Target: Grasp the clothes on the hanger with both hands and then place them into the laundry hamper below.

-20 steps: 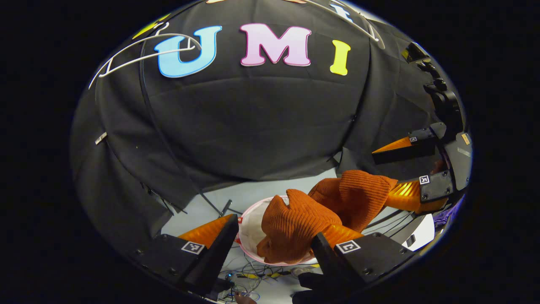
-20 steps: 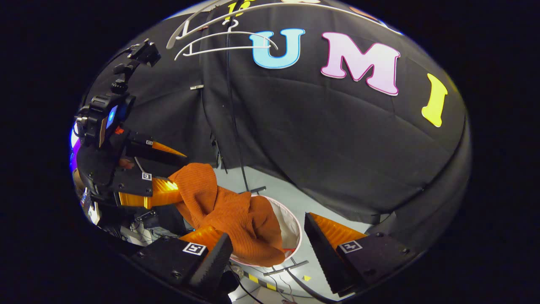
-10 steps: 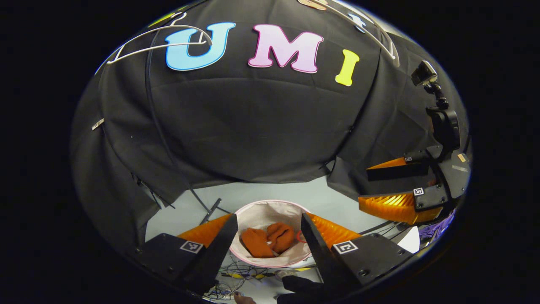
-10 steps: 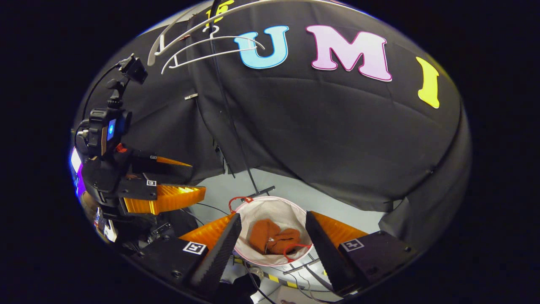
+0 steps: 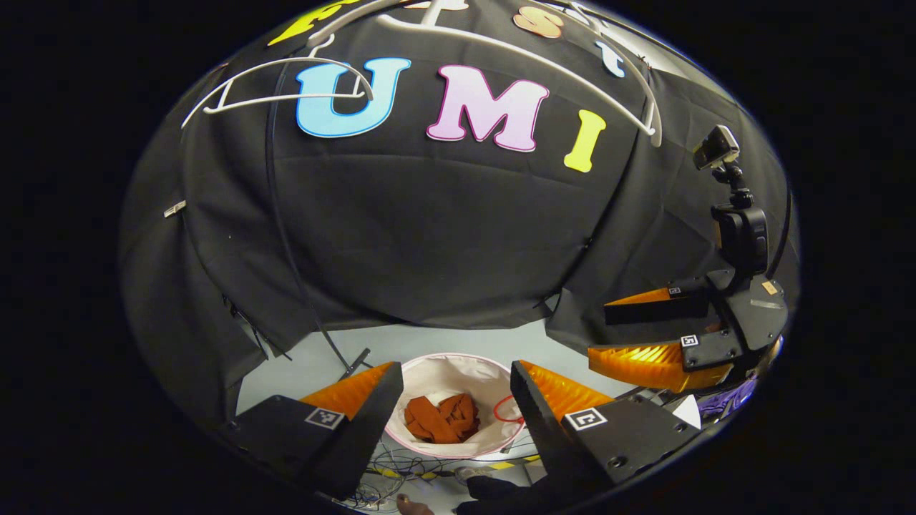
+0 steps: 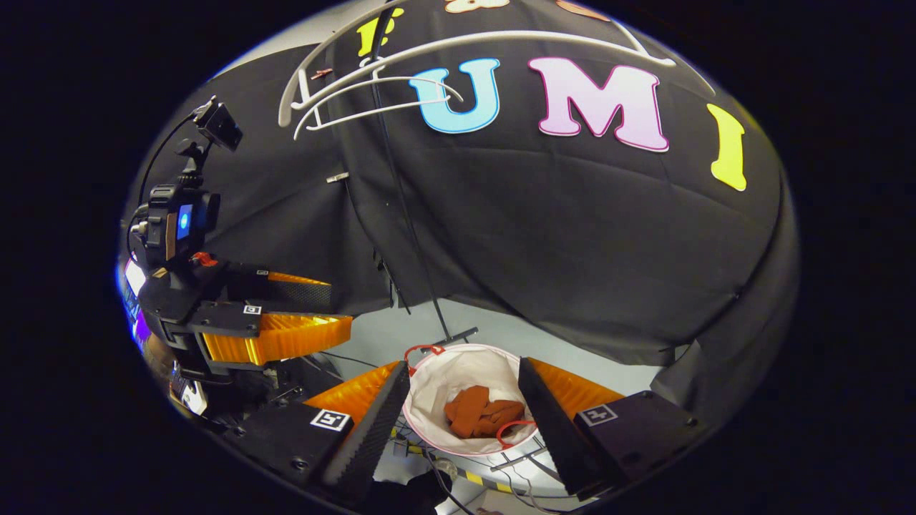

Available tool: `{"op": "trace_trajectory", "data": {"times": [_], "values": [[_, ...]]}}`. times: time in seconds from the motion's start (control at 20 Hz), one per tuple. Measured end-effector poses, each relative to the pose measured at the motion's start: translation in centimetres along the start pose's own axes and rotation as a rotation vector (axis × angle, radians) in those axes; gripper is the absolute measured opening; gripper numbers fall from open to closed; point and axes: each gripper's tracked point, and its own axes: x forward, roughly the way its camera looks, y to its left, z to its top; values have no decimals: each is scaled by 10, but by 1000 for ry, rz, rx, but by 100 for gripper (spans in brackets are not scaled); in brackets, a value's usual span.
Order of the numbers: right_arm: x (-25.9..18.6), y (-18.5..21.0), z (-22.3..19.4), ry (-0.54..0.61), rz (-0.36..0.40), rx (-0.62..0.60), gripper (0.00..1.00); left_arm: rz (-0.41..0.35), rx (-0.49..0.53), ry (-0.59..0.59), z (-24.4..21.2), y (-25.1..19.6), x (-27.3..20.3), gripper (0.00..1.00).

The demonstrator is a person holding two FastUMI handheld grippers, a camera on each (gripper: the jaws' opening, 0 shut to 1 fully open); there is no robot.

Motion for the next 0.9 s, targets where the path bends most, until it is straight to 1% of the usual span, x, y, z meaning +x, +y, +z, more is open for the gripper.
{"op": "trace_trajectory", "data": {"times": [0.05, 0.35, 0.55, 0.7, 0.8, 0.85, 0.9], "values": [[-5, 4, 4, -18, -1, -2, 99, -8, -3, -15, 5, -4, -9, 96], [-45, 34, 28, -121, -12, -10, 99, -15, 17, -121, 23, -12, -69, 95], [-91, 63, 34, -196, -43, -13, 99, -83, 36, -191, 30, -36, -118, 95], [-124, 86, 38, -259, -58, -9, 99, -98, 78, -246, 33, -48, -162, 95], [-147, 101, 35, -295, -70, -5, 99, -117, 87, -284, 32, -55, -189, 95], [-157, 108, 34, -312, -77, -5, 100, -128, 91, -301, 31, -58, -203, 95], [-169, 117, 34, -336, -80, -5, 99, -134, 98, -317, 30, -60, -216, 95]]}}
